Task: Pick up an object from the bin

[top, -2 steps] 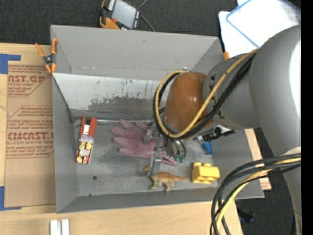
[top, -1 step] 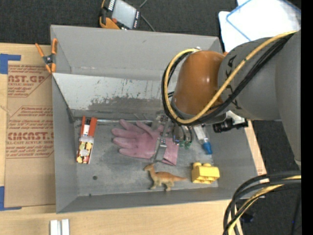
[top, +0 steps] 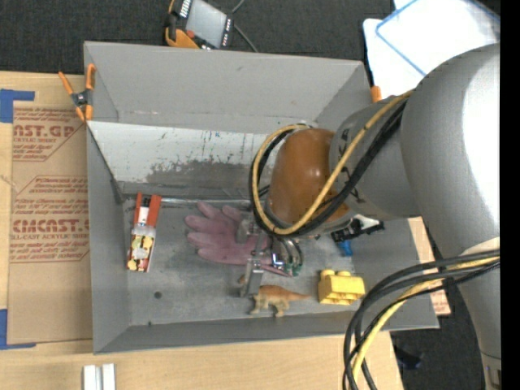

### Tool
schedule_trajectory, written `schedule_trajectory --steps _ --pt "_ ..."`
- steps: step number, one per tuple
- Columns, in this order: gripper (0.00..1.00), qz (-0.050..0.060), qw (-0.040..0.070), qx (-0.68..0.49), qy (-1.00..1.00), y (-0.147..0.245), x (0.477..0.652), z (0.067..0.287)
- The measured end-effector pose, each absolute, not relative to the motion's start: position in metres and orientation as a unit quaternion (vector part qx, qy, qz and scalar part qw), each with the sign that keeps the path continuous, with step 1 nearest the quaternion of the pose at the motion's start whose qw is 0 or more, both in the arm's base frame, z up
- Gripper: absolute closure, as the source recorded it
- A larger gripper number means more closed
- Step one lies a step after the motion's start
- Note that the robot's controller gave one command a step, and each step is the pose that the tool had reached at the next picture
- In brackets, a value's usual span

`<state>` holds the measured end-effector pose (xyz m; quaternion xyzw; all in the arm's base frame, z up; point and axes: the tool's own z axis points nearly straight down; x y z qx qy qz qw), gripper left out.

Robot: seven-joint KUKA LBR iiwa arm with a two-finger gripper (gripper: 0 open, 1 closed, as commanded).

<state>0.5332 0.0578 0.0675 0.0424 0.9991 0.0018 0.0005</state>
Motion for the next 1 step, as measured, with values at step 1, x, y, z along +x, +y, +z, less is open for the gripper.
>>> schedule_trajectory --steps 1 --pt "0.0 0.004 0.012 0.17 0.985 0.0723 0.5227 0.0695"
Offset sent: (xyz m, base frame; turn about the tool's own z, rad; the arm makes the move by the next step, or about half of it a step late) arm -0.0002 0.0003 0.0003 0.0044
